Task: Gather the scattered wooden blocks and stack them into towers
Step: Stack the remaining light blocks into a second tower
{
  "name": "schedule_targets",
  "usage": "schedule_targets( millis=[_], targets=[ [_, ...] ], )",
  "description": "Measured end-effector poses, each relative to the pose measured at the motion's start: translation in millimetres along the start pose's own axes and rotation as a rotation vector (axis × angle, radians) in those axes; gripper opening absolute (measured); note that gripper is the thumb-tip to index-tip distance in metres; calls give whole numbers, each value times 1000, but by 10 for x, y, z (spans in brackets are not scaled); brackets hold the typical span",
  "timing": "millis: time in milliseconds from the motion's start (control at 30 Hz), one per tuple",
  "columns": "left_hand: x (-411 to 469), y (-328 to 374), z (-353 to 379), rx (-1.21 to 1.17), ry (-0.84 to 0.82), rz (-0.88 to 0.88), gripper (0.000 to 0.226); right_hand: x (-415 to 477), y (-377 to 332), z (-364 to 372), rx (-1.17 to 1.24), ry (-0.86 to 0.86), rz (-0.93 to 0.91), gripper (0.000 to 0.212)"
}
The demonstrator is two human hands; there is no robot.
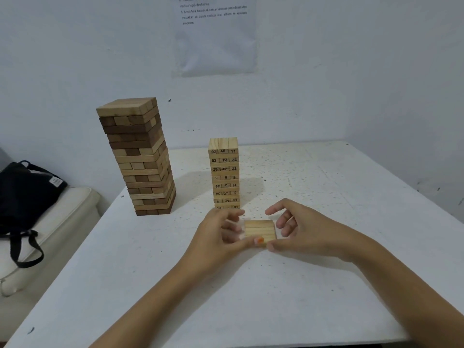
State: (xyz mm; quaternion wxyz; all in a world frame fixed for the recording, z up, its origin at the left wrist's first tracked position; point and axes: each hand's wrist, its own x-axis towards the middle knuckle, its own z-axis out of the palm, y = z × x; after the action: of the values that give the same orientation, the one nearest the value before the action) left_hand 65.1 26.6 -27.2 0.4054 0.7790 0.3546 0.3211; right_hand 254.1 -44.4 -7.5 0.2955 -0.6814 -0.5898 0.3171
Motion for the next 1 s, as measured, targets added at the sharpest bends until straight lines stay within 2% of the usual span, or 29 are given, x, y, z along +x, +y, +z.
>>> schedule_targets(
  millis=[100, 167, 267, 367, 633, 767, 1000],
  targets=[
    [3, 12, -47, 122, 41, 160, 37, 9, 26, -61, -59, 20, -71, 40],
    [1, 16, -67, 165, -10, 210, 26, 23, 26, -67, -122, 47, -170, 29],
    [-5, -30, -56, 274, -132, 230, 36, 41, 38, -25, -233, -15, -266, 22],
    [-26, -42, -22, 351, -167, 201, 33, 55, 67, 7, -292, -45, -279, 22],
    [13, -55, -28, 311, -171, 181, 28, 69, 84, 25, -258, 13, -295, 27],
    [-2, 2, -68, 198, -87, 212, 32, 61, 60, -14, -230, 73, -344, 31],
    [48, 135, -264, -78, 20, 248, 41, 4, -99, -248, 154, 151, -430, 32]
  ],
)
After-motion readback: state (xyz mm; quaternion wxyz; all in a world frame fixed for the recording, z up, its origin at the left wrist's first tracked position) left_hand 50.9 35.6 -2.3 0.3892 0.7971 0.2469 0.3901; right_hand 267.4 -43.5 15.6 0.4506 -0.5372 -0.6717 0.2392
